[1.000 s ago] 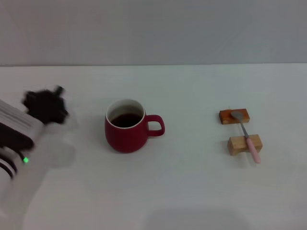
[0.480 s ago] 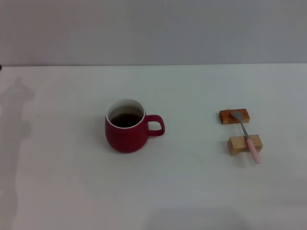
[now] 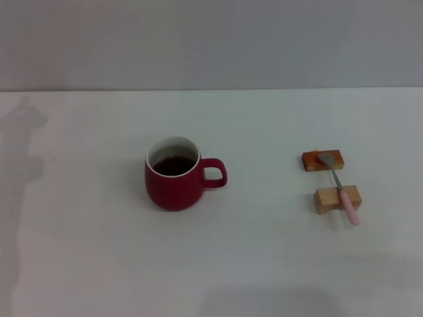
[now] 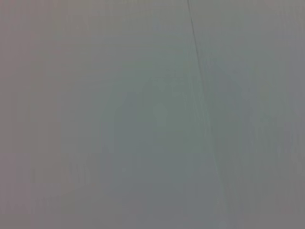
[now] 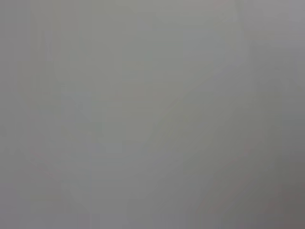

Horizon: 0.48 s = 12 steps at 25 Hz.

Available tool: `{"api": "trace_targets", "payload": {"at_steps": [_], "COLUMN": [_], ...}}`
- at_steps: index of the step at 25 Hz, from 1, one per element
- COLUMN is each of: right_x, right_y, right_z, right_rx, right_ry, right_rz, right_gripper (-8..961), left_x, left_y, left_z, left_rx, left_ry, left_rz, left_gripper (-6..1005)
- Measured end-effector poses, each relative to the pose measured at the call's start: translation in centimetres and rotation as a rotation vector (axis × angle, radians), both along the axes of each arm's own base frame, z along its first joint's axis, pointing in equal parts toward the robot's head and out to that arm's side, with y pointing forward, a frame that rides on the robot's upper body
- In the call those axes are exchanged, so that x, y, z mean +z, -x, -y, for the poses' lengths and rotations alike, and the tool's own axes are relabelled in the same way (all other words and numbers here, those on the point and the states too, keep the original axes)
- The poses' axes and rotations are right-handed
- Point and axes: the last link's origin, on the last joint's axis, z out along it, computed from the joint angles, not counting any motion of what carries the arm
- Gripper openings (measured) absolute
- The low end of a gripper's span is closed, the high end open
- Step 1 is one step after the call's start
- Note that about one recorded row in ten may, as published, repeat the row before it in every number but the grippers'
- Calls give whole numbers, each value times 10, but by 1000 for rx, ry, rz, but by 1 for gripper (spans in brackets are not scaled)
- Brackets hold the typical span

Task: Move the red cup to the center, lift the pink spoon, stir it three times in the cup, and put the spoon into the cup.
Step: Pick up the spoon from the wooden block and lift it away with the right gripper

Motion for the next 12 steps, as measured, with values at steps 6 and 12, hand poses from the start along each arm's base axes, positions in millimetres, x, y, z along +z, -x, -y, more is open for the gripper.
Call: {"api": "trace_targets", "payload": {"at_steps": [6, 12], "right_x": [-17, -17], "right_y": [9, 4], "right_z": [5, 2], "right_rx": [34, 66], "right_ry": [114, 239], "right_rz": [-8, -11], "right_gripper": [660, 660], "left_x": [1, -1], "left_y": [3, 3], "left_z": [2, 3], "left_rx": [14, 20], "left_ry": [-16, -20], "left_rz": [9, 21], "left_gripper": [12, 12]}}
